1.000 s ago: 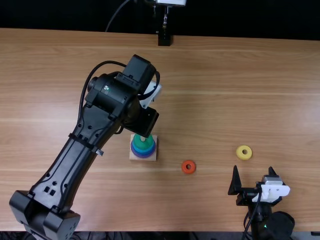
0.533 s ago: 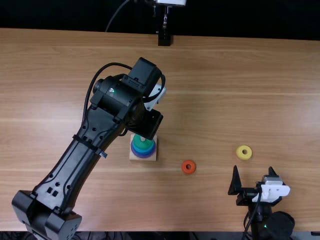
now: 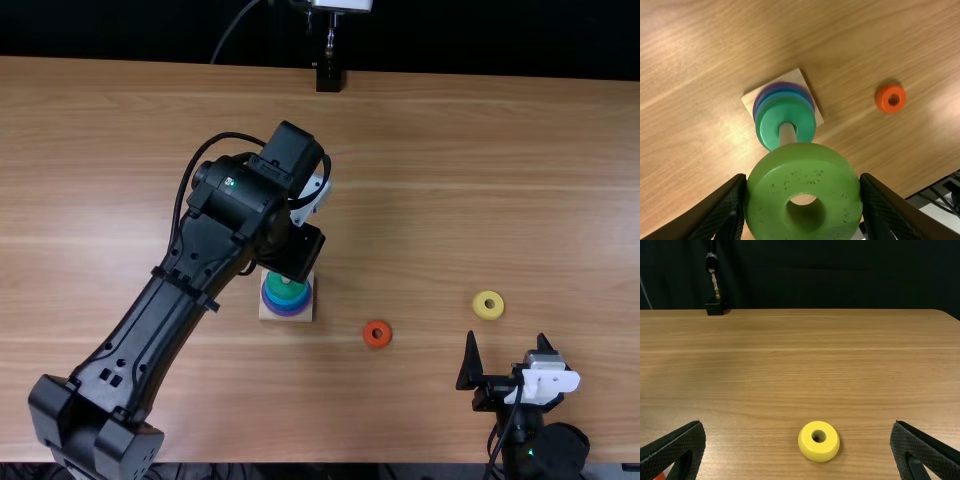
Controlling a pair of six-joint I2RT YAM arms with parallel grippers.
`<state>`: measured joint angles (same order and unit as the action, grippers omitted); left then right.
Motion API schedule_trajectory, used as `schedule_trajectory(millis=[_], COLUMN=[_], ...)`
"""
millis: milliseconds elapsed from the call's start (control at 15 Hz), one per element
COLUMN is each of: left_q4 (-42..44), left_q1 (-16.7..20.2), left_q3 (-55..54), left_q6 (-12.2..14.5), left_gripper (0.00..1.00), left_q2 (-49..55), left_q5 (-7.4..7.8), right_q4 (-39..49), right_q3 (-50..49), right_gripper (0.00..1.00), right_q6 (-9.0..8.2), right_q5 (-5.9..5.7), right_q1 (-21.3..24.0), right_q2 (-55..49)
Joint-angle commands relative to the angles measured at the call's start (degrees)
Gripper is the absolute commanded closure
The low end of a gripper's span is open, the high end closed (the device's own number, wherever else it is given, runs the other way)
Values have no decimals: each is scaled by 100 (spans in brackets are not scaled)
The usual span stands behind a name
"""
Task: Build the Hanoi tower: stack the rings onto the peg from bottom to top in this color order: purple, dark blue, light blue, dark green, light green, yellow, orange.
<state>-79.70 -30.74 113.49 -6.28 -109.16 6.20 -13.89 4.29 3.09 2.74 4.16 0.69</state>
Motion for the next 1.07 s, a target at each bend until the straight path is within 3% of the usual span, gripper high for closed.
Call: schedule_trajectory(millis=[0,733,800,933,1000], left_q4=[39,218,239,229,229], left_q1=[16,68,68,68,95], left_q3=[-90,-398,-398,-407,-504], left_q6=[-47,6,17,27,27], left_gripper=[100,100,81,6,0], left_q2=[-105,-149,-184,-193,-193], left_q5=[24,24,24,24,34], right_q4=[-463,-463,-463,-463,-463], right_q3=[-350,-350,-350,-350,-350], right_gripper=[0,0,0,0,0], right_q6=[18,18,18,18,18], right_q5=[32,32,32,32,32], right_q1=[49,49,49,49,49], right_q2=[-69,-69,-69,-69,-69])
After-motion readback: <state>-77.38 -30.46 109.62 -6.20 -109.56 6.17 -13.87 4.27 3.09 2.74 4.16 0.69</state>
